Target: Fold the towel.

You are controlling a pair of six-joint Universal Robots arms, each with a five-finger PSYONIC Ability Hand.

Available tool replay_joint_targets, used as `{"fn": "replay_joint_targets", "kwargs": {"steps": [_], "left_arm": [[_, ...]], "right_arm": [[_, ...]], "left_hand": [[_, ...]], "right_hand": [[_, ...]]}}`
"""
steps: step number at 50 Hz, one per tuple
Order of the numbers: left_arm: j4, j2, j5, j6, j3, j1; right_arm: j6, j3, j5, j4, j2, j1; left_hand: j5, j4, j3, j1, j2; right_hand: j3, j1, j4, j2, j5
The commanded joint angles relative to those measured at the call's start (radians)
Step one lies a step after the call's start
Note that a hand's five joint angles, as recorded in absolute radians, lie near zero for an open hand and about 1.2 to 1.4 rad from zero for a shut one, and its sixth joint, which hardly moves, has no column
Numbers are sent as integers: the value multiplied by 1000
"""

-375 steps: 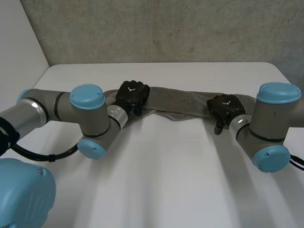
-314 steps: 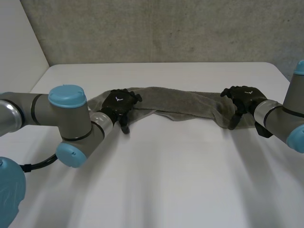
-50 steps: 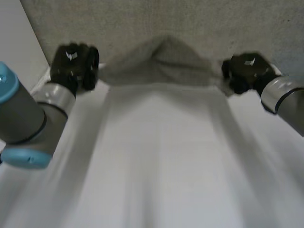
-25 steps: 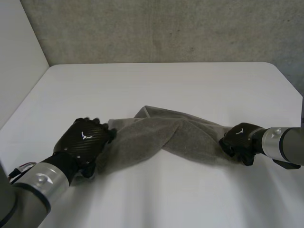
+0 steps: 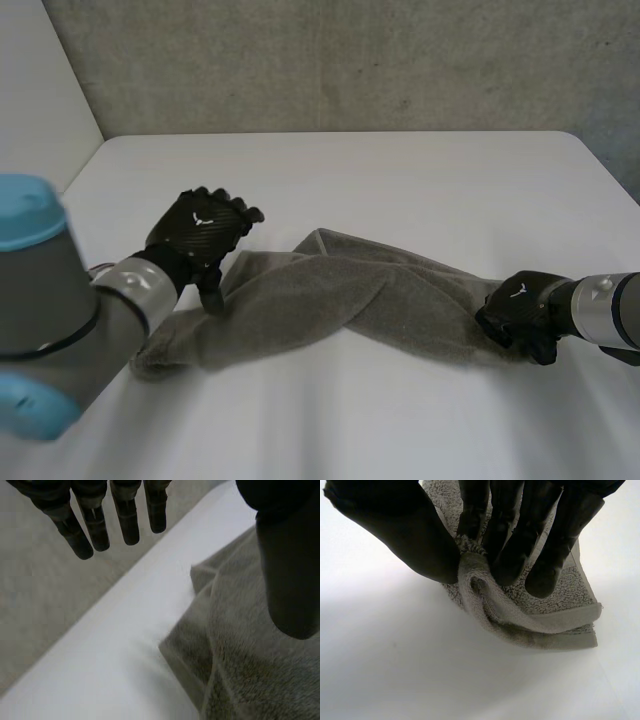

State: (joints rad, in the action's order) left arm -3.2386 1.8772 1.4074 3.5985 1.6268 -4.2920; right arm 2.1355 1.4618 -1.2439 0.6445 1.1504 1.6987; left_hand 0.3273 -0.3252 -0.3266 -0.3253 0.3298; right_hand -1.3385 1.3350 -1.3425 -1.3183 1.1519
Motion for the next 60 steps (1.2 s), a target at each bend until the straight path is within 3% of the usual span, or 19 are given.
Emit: {"fn": "replay_joint_targets", "kwargs": {"steps": [1,6,19,27,29,30,32,38,40,41,45,46,48,49,51,57,60], "left_arm": [[204,195,39,-115,-183,-35],[298,238,38,-127,-231,-52],[303,269,36,-121,-237,-71],[303,327,38,-116,-272,-71],[303,358,45,-112,-304,-71],[303,358,45,-112,-305,-71],[298,375,48,-90,-353,-71],[264,376,62,-58,-456,-71],[180,367,91,-57,-516,-71],[180,367,91,-57,-516,-71],[-68,324,120,-58,-568,-58],[-69,324,120,-58,-568,-58],[-276,283,149,-64,-568,-57],[-277,283,150,-64,-568,-57],[-435,241,195,-72,-552,-46],[-484,209,219,-104,-513,-37],[-442,188,217,-136,-425,-43]], "right_arm": [[6,5,0,-35,-1,1],[7,3,0,-72,-1,1],[11,5,0,-88,-11,2],[11,-14,-2,-91,-12,12],[12,-38,0,-107,-17,13],[12,-38,0,-108,-17,13],[17,-79,-3,-161,-23,13],[57,-169,-14,-307,-34,18],[124,-225,-11,-473,-44,45],[124,-225,-11,-474,-44,45],[213,-242,-15,-853,-52,88],[213,-242,-16,-855,-52,88],[285,-216,-29,-1136,-49,113],[285,-216,-29,-1137,-49,113],[378,-180,-40,-1337,-38,113],[494,-156,-28,-1349,-1,107],[505,-162,-22,-1190,6,98]], "left_hand": [[-156,-20,-19,-20,16],[-159,-18,-16,-17,13],[-98,-79,-78,-79,75],[243,-420,-418,-420,415],[626,-802,-801,-802,798],[628,-804,-803,-804,800],[893,-1070,-1068,-1070,1065],[894,-1071,-1070,-1071,1066],[894,-1071,-1070,-1071,1066],[894,-1071,-1070,-1071,1066],[894,-1071,-1070,-1071,1066],[894,-1071,-1070,-1071,1066],[894,-1071,-1070,-1071,1066],[894,-1071,-1070,-1071,1066],[894,-1071,-1070,-1071,1066],[894,-1071,-1070,-1071,1066],[894,-1071,-1070,-1071,1066]], "right_hand": [[-58,61,-54,-78,70],[-58,61,-54,-78,70],[-58,61,-54,-78,70],[-58,61,-54,-78,70],[-58,61,-54,-78,70],[-58,61,-54,-78,70],[-58,61,-54,-78,70],[-58,61,-54,-78,70],[-58,61,-54,-78,70],[-58,61,-54,-78,70],[-58,61,-54,-78,70],[-58,61,-54,-78,70],[-58,61,-54,-78,70],[-58,61,-54,-78,70],[-58,61,-54,-78,70],[-58,61,-54,-78,70],[-58,61,-54,-78,70]]}}
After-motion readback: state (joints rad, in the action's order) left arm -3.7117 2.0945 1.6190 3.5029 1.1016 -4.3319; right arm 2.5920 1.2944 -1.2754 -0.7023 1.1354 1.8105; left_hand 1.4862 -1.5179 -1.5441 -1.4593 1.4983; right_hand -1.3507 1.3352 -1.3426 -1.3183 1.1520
